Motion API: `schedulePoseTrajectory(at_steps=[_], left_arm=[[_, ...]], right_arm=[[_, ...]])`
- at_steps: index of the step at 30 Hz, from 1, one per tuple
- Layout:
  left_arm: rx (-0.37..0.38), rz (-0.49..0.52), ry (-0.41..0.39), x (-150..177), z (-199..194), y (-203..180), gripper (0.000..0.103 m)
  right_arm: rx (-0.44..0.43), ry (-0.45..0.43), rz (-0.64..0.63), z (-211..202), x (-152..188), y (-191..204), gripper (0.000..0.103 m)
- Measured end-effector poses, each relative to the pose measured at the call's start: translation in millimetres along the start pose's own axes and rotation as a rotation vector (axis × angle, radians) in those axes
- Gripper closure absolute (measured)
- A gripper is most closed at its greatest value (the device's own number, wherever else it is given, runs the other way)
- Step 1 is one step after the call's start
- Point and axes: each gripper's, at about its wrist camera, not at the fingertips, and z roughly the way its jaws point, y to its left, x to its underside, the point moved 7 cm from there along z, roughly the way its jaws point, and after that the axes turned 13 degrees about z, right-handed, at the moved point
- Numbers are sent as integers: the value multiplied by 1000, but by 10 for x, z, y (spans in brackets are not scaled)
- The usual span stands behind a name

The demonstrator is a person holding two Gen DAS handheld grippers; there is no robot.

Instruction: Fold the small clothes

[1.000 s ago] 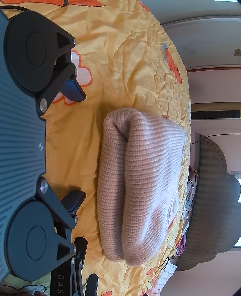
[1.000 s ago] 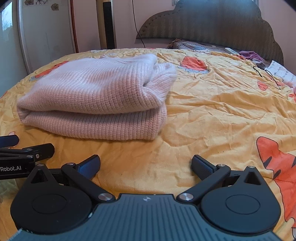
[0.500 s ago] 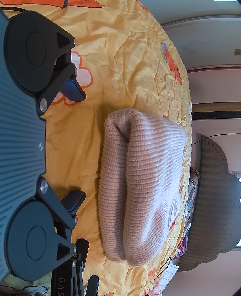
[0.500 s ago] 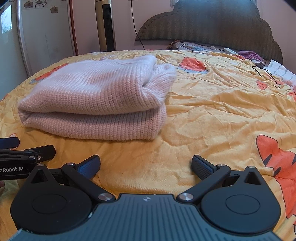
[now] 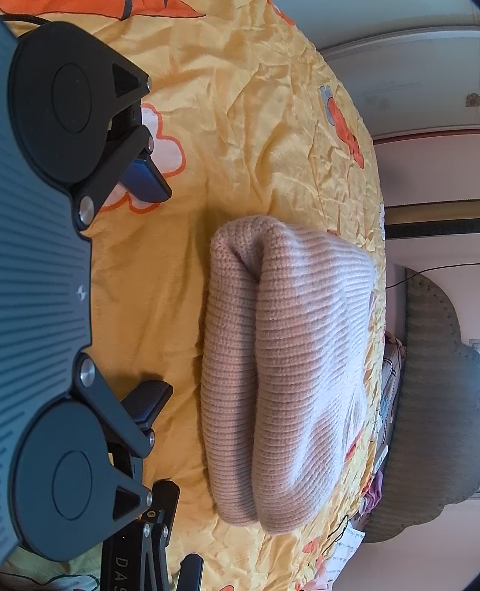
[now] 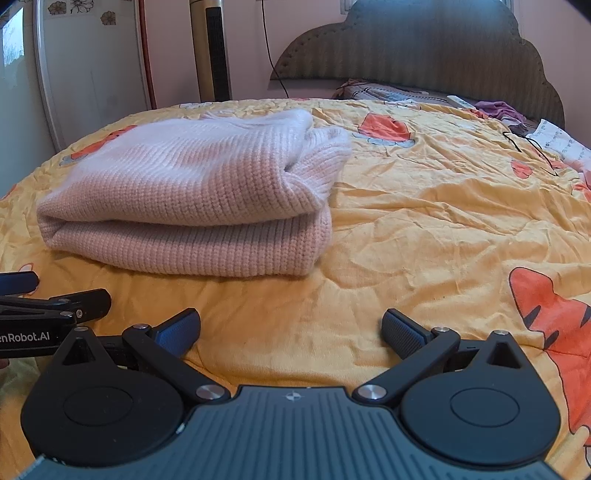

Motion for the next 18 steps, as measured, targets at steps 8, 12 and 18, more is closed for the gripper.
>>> schedulePoseTrajectory(at_steps=[8, 12, 18], left_arm=[[-5, -2, 1, -12, 11, -10, 0], [-2, -2, 2, -12, 13, -3, 0], [-1, -1, 6, -16, 13, 0, 0]], right_arm=[[2, 0, -3, 1, 8, 6, 1], [3, 1, -4, 1, 7, 0, 1], [3, 1, -3, 0, 7, 1, 0]])
